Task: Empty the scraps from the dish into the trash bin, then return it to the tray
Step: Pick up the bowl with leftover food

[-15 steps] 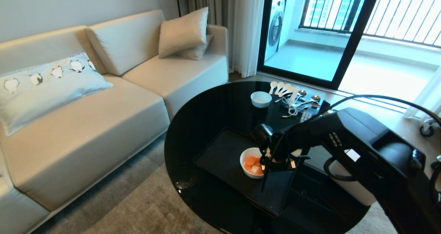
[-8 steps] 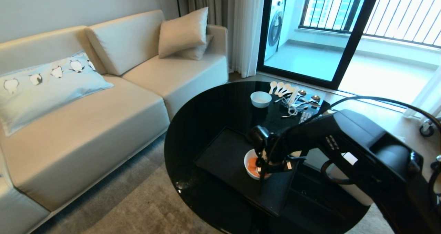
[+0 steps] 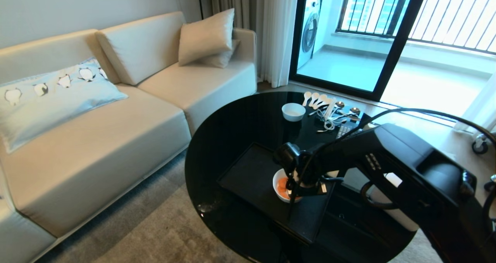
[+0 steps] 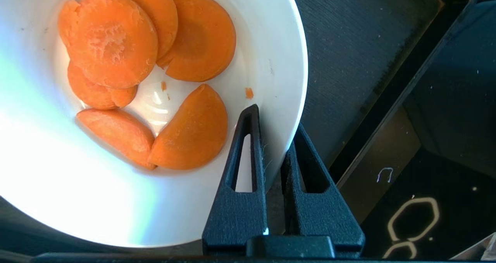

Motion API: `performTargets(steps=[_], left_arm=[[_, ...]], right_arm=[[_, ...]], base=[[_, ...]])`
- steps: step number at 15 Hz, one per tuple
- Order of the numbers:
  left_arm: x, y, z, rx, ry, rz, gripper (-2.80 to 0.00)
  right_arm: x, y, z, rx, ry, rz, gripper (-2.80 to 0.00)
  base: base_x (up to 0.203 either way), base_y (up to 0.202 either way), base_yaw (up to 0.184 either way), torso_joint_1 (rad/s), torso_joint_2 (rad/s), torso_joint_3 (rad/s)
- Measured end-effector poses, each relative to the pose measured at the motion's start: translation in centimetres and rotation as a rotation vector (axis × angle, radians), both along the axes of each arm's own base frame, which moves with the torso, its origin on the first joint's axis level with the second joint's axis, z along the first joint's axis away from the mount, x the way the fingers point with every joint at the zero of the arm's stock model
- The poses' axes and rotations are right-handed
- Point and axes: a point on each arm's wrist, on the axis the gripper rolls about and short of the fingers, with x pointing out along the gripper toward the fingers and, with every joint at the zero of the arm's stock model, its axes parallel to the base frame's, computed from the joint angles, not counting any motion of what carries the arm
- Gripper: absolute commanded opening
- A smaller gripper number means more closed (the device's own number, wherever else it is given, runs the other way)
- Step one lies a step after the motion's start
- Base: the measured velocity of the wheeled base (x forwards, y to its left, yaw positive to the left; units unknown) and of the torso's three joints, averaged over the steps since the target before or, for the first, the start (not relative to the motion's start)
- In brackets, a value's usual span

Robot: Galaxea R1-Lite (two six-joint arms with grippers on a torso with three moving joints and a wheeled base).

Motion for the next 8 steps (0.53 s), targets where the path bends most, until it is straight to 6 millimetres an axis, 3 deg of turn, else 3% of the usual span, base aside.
performTargets(steps=[8], left_arm=[[0.0, 0.0, 0.0, 0.000, 0.000, 0.000, -2.80]], right_arm=[[-1.3, -1.7, 3.6, 0.045, 0.005, -0.121, -2.80]], base=[[0.000, 0.000, 0.000, 0.000, 0.00, 0.000]])
